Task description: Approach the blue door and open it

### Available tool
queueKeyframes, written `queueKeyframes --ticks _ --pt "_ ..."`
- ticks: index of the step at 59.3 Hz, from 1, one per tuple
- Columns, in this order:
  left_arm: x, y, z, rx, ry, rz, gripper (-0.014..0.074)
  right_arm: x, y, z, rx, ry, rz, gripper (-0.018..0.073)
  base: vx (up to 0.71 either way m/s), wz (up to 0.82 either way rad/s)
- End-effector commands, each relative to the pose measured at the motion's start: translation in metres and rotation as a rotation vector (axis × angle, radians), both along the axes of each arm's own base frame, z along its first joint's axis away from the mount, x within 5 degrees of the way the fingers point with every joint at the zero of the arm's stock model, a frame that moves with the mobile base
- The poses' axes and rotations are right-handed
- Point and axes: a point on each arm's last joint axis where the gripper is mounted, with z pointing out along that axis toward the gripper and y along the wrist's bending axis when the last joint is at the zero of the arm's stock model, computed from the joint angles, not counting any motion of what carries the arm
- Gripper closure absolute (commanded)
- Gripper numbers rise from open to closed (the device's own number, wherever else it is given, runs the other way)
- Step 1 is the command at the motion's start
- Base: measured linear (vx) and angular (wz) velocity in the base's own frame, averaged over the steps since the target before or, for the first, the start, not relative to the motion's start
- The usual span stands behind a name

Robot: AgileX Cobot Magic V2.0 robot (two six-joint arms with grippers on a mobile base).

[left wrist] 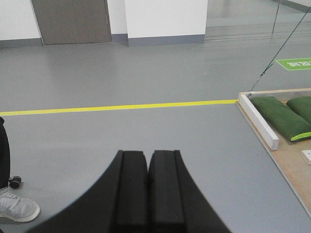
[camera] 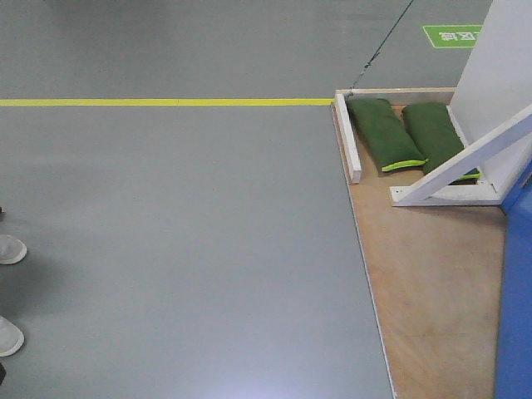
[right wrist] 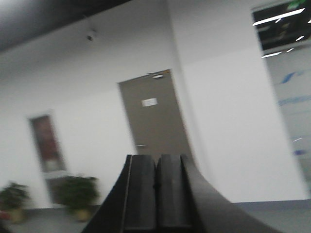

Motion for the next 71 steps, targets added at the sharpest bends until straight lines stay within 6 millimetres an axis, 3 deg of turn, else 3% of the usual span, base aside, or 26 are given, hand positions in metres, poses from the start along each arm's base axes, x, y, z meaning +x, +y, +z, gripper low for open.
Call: queueKeyframes --ticks 1,10,14,28,38,47,71 --pt "-0.001 -0.001 0.017 -0.009 -0.123 -0.011 0.0524 0.001 0.006 0.016 0.285 -0.011 0.212 0.0547 0.00 0.00" --pt "-0.001 -0.001 0.017 -0.009 -0.123 -0.011 0.0524 0.005 0.014 0.026 0.662 0.086 0.548 0.0547 0.00 0.00" --pt "-0.001 -0.001 0.017 -0.009 -0.123 -0.011 0.0524 0.008 0.014 0.029 0.776 0.102 0.614 0.0547 0.00 0.00" --pt "-0.001 -0.001 0.017 -0.009 -0.123 -0.011 0.0524 0.040 -0.001 0.030 0.966 0.068 0.481 0.0547 0.00 0.00" --pt "-0.001 -0.001 0.017 -0.009 -0.123 -0.011 0.0524 0.064 -0.007 0.026 0.989 0.048 0.352 0.0547 0.00 0.00" --pt "-0.001 -0.001 0.017 -0.009 -0.123 -0.011 0.0524 0.079 -0.006 0.023 0.901 0.039 0.263 0.0547 0.00 0.00" --pt "-0.001 -0.001 0.017 -0.009 -0.123 -0.011 0.0524 0.078 -0.007 0.023 0.879 0.029 0.251 0.0547 0.00 0.00"
